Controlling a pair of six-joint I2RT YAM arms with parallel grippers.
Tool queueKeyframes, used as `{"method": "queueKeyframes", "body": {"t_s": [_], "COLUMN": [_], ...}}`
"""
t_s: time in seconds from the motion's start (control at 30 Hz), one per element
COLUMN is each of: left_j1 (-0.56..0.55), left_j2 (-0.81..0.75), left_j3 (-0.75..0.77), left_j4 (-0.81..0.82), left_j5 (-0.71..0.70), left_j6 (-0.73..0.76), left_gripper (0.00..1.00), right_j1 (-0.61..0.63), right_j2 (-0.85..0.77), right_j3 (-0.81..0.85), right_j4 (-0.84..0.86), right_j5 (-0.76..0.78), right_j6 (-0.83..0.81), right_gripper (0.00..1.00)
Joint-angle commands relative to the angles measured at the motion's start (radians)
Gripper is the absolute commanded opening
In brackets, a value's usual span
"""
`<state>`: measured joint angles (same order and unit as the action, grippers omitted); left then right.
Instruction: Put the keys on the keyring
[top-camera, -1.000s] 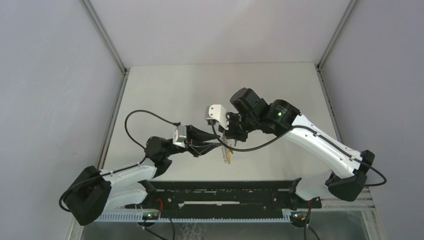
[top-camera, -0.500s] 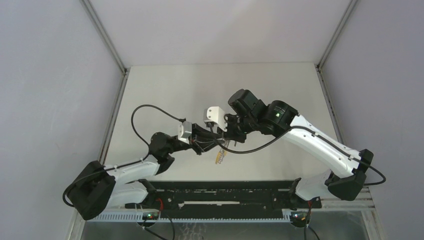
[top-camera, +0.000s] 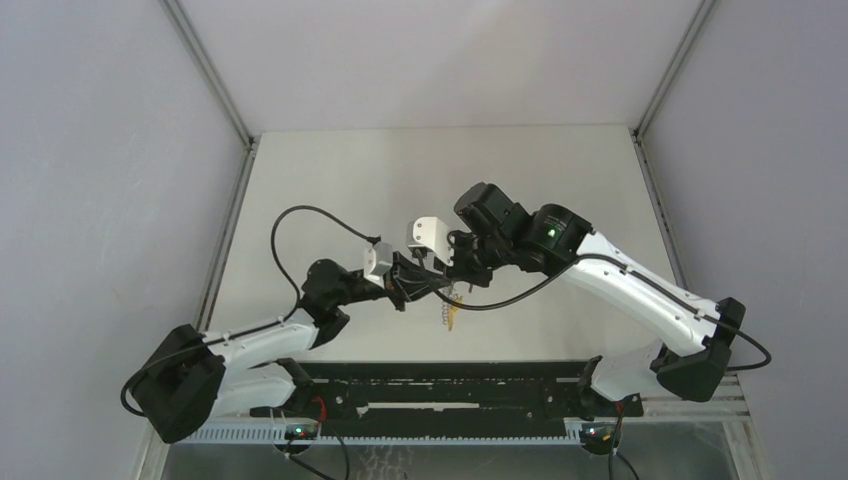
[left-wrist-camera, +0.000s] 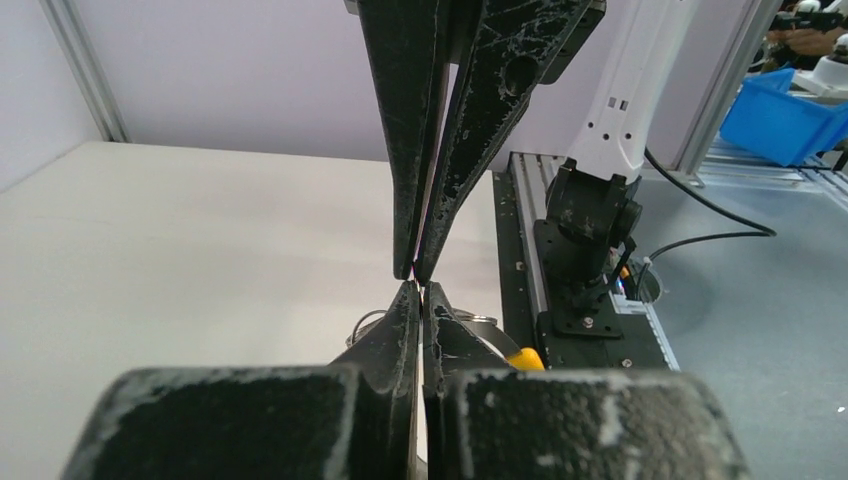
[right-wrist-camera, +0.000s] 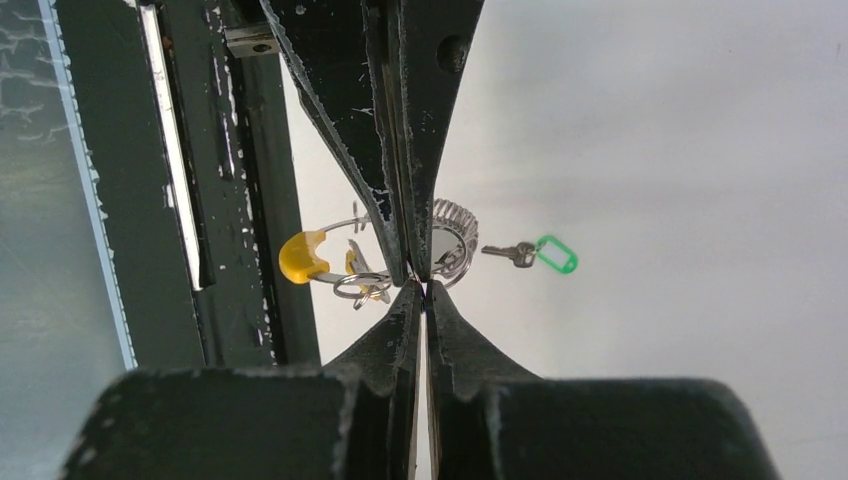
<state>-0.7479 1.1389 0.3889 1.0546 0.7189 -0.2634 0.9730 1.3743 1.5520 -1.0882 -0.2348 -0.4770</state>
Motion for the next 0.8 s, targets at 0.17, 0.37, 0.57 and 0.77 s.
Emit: {"method": "queueKeyframes", "body": {"t_s": [0.17,0.37,0.57,0.77], "left_j1": [-0.005,-0.005,-0.005,-0.005], "left_j2": [-0.088,-0.129,-0.129,-0.140], "left_j3": [0.017,-0.002,-0.051,-0.038], "left_j4": [-0.059,-0.044,0.113,0.067], "left_j5": [-0.108,-0.118,-0.046,0.023], "left_j6": [0.110,0.187,0.244,0.359], "left_gripper": [0.00,0.00,0.00,0.00], "right_j1": [0.004,-0.061,-0.124,-0.215], "right_j2": [-0.160,-0.344,-0.464,-0.520], "right_j3": [-0.101,-0.290,-0.497,-0.619], "right_j4": [0.197,0.421,0.653,0.802], "right_j5": [-0.019,-0.050,-0.060,-0.261], "right_j6": [0.005,0.075,0.117,0.111], "right_gripper": [0.13,0.33,0.34,0.33]}}
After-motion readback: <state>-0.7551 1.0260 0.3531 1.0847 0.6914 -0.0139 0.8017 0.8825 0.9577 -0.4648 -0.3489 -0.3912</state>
